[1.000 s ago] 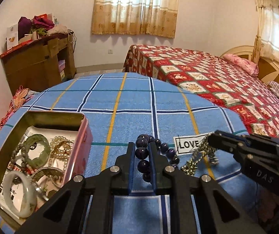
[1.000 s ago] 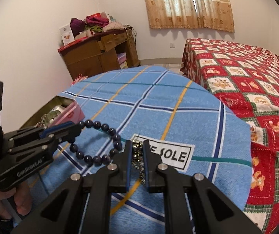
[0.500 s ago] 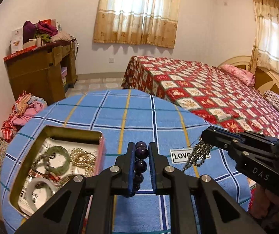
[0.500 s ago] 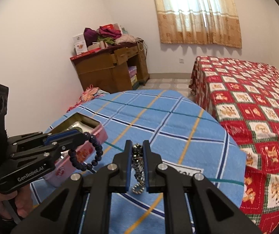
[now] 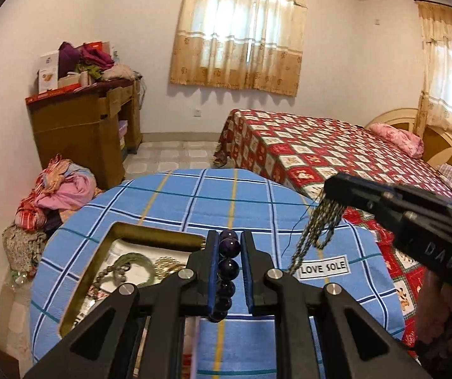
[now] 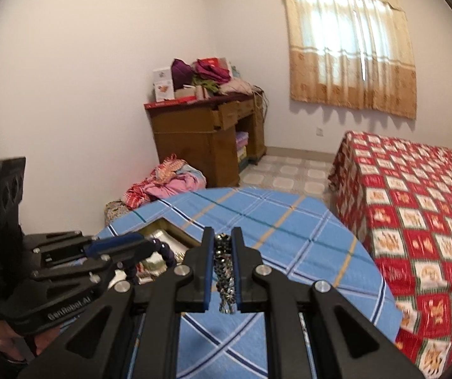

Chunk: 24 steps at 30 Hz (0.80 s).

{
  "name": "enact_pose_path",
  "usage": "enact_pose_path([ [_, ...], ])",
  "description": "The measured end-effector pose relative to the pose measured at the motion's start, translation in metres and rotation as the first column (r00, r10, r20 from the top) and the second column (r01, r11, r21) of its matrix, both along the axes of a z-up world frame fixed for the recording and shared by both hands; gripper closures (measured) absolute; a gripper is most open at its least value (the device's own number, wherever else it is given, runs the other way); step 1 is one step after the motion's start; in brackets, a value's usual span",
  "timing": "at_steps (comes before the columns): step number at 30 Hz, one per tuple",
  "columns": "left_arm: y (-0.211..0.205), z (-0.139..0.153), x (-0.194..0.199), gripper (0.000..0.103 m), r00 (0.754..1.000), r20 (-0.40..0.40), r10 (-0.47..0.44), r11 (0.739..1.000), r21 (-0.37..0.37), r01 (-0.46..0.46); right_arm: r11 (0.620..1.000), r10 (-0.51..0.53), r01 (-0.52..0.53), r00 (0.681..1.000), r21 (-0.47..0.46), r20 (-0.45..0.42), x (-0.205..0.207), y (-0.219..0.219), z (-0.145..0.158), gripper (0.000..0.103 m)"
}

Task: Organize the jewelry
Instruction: 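Lift the bracelet and chain, lower them into the pink tin and open both tools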

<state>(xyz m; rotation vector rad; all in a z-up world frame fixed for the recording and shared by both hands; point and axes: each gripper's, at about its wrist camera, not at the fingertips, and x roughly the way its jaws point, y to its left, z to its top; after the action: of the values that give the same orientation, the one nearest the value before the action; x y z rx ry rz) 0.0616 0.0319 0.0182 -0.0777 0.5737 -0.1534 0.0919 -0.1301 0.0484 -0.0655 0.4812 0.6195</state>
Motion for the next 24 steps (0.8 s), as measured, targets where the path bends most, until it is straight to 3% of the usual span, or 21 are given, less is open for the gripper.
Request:
enact_pose_path([
  [9,0.027,0.0,-0.001,0.09,0.997,0.0,0.071,0.997,-0.002,-0.071,0.997,0.077,-0.077,0.997,-0.003,0.025,0.002,0.034,0.007,0.091],
  [24,0.058,-0.017,0.008,0.09,0.988,-0.042,0.151,0.988,-0.002,-0.151,0.984,0.179,-0.179,0.984,-0.022,0.013,0.002,0.078,-0.007,0.091],
])
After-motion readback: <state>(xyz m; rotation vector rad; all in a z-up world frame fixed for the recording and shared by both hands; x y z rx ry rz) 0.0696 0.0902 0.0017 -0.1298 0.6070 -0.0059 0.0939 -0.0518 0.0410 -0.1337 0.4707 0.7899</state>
